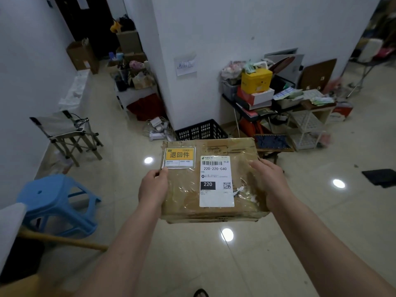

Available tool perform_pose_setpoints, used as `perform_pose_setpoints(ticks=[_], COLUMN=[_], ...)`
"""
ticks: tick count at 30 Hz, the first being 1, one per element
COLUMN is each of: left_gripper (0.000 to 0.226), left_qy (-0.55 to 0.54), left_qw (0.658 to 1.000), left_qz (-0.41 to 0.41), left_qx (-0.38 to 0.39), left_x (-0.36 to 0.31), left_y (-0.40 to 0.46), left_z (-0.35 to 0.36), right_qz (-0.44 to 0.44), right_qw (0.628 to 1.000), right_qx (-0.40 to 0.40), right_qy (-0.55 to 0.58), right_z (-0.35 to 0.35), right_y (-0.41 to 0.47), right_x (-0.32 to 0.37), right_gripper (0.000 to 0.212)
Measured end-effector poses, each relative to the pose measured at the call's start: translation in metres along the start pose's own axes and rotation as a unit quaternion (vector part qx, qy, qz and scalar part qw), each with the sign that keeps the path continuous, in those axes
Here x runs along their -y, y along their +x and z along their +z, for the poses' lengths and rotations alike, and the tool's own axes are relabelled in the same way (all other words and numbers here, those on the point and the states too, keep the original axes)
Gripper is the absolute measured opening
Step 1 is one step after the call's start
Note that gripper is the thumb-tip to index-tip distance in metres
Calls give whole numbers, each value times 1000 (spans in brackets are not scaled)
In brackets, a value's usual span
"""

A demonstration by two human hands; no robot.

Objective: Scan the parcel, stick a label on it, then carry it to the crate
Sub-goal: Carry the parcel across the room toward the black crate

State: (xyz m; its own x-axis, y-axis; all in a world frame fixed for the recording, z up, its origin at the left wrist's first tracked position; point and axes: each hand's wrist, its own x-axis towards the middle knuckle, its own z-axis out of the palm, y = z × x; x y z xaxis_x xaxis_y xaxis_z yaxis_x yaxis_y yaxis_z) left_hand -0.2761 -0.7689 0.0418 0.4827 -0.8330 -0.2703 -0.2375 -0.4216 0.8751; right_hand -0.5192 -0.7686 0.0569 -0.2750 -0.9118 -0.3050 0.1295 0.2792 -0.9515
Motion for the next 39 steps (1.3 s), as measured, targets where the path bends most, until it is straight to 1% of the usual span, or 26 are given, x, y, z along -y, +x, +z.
perform_pose_setpoints(ticks=[8,16,20,23,30,34,39], left_gripper=[33,31,27,26,17,21,24], left_qy=[-24,-34,-35,-43,-57,-67,-66], left_qw=[1000,999,999,999,998,997,996], left_qz=[15,-9,-13,-8,-11,-21,-49], left_qx=[13,25,20,8,-23,-37,-35], left_x=[-39,-57,-73,-94,-142,-159,-177], left_y=[89,149,182,212,273,306,356], left_z=[4,36,61,89,157,183,204], right_qz=[-14,4,16,13,-24,-18,-1], right_qw=[1000,1000,999,999,999,999,999], right_qx=[-14,-15,11,11,31,32,48], right_qy=[-1,-17,-38,-27,-21,-27,-23], right_z=[49,68,75,76,73,80,99], right_y=[61,129,172,216,318,367,425], right_x=[31,46,55,69,109,123,133], right_gripper=[8,10,11,11,16,16,15])
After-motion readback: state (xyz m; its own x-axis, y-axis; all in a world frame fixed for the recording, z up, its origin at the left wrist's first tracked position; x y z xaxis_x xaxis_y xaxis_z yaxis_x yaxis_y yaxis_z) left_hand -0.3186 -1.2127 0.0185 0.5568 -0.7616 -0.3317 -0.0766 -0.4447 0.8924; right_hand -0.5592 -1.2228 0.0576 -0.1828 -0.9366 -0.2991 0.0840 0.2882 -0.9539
